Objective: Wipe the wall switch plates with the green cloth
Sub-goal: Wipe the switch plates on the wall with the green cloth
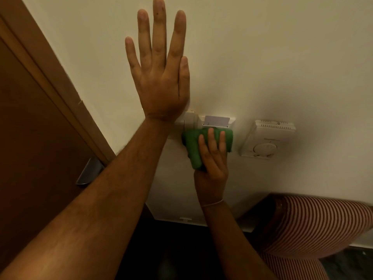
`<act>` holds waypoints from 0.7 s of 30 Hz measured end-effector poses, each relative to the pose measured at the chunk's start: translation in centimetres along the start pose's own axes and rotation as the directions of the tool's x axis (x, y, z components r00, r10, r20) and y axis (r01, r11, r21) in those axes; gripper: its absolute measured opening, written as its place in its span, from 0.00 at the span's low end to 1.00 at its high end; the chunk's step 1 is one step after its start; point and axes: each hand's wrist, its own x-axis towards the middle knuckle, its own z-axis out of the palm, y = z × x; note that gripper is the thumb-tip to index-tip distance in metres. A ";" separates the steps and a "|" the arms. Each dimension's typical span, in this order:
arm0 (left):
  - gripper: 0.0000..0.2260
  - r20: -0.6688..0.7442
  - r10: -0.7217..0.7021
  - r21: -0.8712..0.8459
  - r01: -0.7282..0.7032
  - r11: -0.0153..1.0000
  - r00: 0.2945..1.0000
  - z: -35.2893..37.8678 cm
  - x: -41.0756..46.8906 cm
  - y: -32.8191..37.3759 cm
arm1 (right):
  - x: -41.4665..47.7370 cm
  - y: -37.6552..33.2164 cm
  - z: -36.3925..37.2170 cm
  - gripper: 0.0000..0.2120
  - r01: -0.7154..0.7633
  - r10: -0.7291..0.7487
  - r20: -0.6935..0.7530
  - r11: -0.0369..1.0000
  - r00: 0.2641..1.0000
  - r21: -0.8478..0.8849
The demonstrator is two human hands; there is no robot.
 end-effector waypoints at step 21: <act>0.23 0.016 0.001 0.082 -0.003 0.997 1.000 0.7 -0.6 0.2 | 1.0 0.8 0.5 0.22 0.136 -0.133 0.084 0.990 0.988 -0.041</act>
